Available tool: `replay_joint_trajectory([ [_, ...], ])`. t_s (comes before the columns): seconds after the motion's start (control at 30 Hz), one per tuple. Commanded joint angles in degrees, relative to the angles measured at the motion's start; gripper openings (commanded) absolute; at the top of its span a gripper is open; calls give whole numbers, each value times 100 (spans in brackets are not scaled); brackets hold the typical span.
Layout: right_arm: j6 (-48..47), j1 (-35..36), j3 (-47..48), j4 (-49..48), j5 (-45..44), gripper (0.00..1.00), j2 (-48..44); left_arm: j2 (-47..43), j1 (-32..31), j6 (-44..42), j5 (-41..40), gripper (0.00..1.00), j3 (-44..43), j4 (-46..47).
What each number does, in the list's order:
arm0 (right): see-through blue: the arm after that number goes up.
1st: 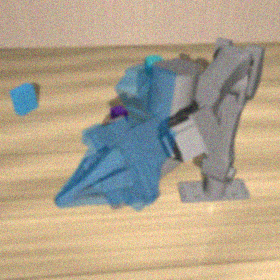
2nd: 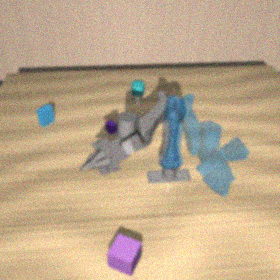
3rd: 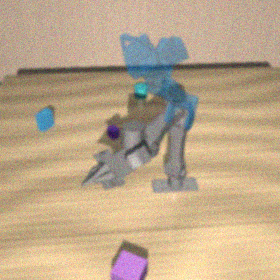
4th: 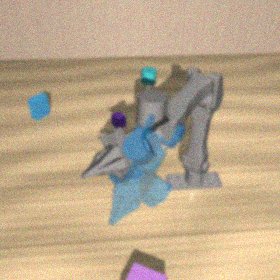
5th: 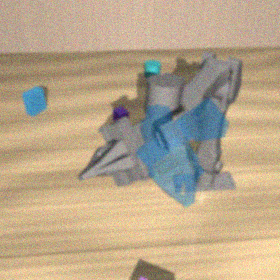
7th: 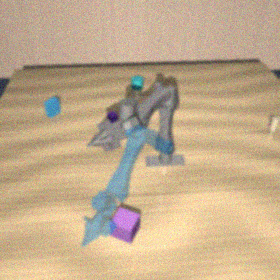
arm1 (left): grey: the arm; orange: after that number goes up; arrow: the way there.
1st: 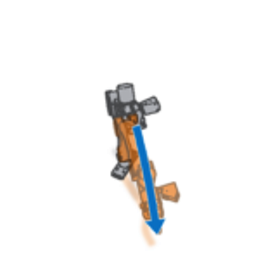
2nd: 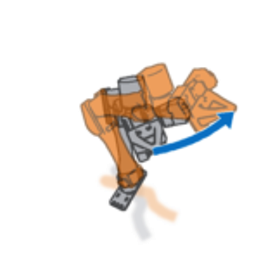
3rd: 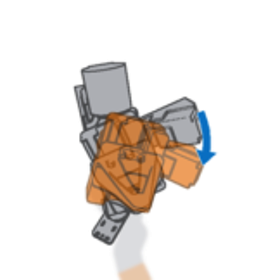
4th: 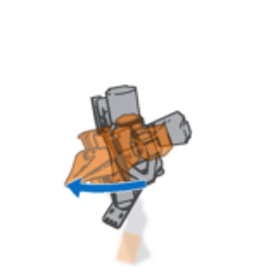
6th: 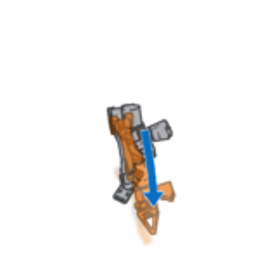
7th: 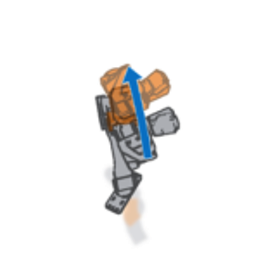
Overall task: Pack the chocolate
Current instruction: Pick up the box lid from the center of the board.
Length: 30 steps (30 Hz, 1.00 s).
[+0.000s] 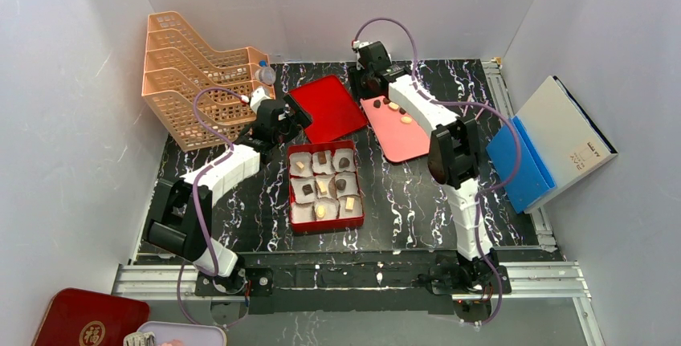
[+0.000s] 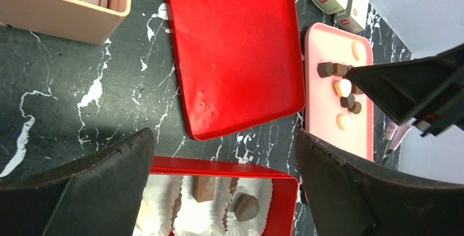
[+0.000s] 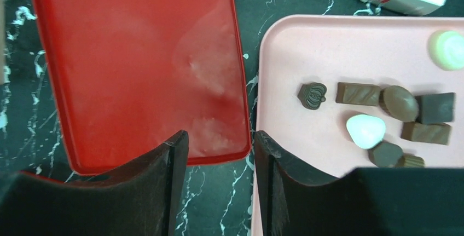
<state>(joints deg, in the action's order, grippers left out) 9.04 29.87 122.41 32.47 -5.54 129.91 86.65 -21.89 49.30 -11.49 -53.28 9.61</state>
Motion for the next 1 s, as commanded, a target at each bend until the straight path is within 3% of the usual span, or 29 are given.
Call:
replay_joint_trajectory([
  [0.0,-220,-161,436,-321,416,53,298,-166,-26,-285,-432,98,-92,-112],
  [0.53,-179,-407,1021,-505,1333,46,1112,-296,-41,-127,-575,98,182,214],
  [0.97,-274,-376,898,-678,1235,45,1269,-664,-123,-53,-688,98,597,487],
])
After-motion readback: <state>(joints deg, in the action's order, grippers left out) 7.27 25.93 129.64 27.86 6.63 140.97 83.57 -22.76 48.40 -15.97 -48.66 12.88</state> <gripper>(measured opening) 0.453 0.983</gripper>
